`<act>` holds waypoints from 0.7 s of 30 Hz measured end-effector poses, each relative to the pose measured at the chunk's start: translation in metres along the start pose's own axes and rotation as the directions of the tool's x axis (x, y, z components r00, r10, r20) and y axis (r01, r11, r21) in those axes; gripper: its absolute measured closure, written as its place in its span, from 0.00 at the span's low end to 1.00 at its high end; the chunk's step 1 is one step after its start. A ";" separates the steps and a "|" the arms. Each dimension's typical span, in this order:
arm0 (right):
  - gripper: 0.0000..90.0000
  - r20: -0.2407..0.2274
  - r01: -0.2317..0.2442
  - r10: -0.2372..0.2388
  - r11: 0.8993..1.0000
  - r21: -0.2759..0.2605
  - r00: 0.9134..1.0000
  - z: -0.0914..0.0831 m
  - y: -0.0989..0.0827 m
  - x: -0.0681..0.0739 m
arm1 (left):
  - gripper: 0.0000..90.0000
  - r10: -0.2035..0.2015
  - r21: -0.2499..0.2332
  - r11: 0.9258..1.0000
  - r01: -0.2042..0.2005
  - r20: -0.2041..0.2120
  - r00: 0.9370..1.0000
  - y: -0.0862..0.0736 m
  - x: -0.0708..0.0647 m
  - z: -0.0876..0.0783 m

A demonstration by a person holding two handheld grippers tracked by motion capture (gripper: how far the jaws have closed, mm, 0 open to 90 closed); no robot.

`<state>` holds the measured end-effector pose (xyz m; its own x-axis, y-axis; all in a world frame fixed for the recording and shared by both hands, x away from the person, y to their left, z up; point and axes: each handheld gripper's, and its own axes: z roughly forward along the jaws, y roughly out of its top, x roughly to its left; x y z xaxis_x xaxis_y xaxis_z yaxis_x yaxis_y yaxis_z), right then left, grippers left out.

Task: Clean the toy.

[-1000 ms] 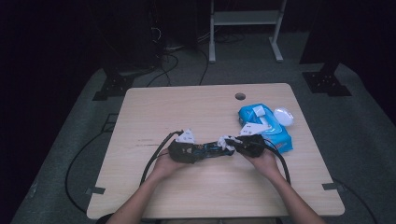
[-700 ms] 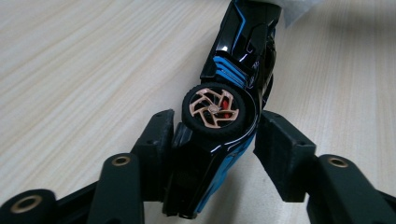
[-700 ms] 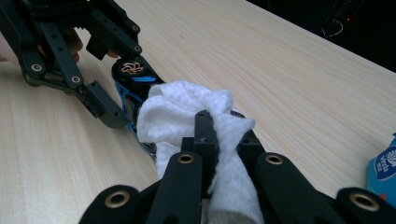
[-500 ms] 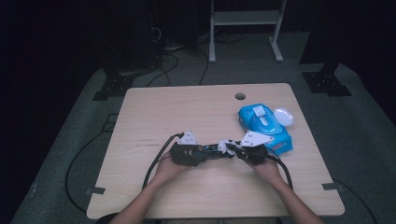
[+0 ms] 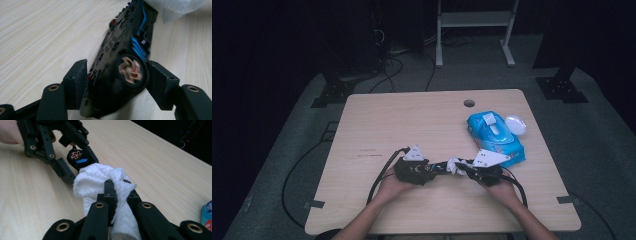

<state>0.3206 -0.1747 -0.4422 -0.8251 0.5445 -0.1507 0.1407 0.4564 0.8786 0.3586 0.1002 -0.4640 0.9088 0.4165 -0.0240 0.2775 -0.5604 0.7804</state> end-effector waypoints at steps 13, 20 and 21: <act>0.92 -0.026 -0.018 0.021 0.995 0.097 0.999 0.008 -0.016 0.005 | 0.38 0.109 0.006 0.994 -0.109 -0.059 0.992 0.001 -0.007 0.000; 0.92 -0.031 -0.083 0.084 0.996 0.033 0.996 0.009 0.002 -0.005 | 0.29 0.121 0.012 0.993 -0.120 -0.052 0.991 0.002 -0.008 0.002; 0.92 -0.022 -0.099 0.100 0.994 0.042 0.995 0.012 0.005 -0.009 | 0.28 0.118 0.001 0.993 -0.118 -0.056 0.991 0.002 -0.008 0.001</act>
<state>0.3356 -0.1687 -0.4423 -0.8186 0.5720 -0.0522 0.2445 0.4292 0.8695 0.3521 0.0951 -0.4633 0.9164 0.3868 0.1032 0.1686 -0.6067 0.7769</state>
